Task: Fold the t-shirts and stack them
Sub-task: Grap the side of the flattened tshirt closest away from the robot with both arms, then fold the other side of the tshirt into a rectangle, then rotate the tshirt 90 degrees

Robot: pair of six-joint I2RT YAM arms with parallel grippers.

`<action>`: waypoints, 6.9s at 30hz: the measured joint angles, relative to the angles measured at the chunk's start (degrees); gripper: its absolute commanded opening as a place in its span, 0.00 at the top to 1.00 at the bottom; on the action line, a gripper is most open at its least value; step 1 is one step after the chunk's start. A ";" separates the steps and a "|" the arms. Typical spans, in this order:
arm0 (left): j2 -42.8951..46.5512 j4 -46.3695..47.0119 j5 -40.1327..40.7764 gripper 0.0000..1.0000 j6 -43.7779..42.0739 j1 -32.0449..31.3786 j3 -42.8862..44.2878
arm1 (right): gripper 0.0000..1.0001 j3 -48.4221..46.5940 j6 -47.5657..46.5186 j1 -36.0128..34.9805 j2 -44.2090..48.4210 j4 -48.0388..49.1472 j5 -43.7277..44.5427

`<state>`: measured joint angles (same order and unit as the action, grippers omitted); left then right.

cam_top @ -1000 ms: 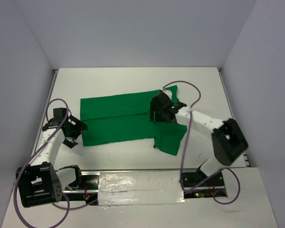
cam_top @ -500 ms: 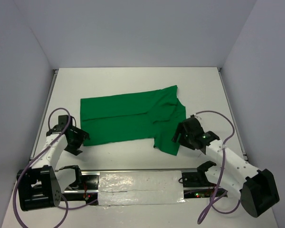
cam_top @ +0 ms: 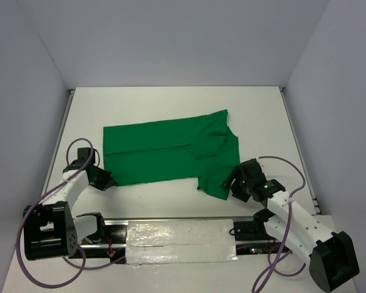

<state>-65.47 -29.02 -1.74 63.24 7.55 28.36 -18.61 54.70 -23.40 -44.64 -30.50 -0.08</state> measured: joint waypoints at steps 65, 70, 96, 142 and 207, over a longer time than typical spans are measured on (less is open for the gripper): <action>-21.03 -1.92 0.59 1.00 -3.30 0.15 28.06 | 1.00 -54.36 -17.38 0.20 -44.98 4.79 12.83; -25.03 -0.94 0.59 1.00 -3.30 0.96 31.30 | 1.00 -58.36 -17.75 1.25 -49.90 5.25 12.59; -26.34 -5.60 14.10 0.01 -11.43 -0.50 47.10 | 0.27 -63.67 -21.64 7.91 -58.62 4.85 -6.29; -20.06 -8.83 14.69 0.01 -15.93 -6.56 39.39 | 0.09 -87.78 -18.86 -1.90 -83.12 4.66 -10.75; -53.33 -18.25 4.79 0.10 -14.03 -19.10 80.28 | 0.39 -32.70 -11.65 -19.10 -52.63 21.07 -20.44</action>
<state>-118.80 -47.27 3.05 49.21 -11.55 108.64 -51.31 43.05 -42.50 -97.27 -9.43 -20.51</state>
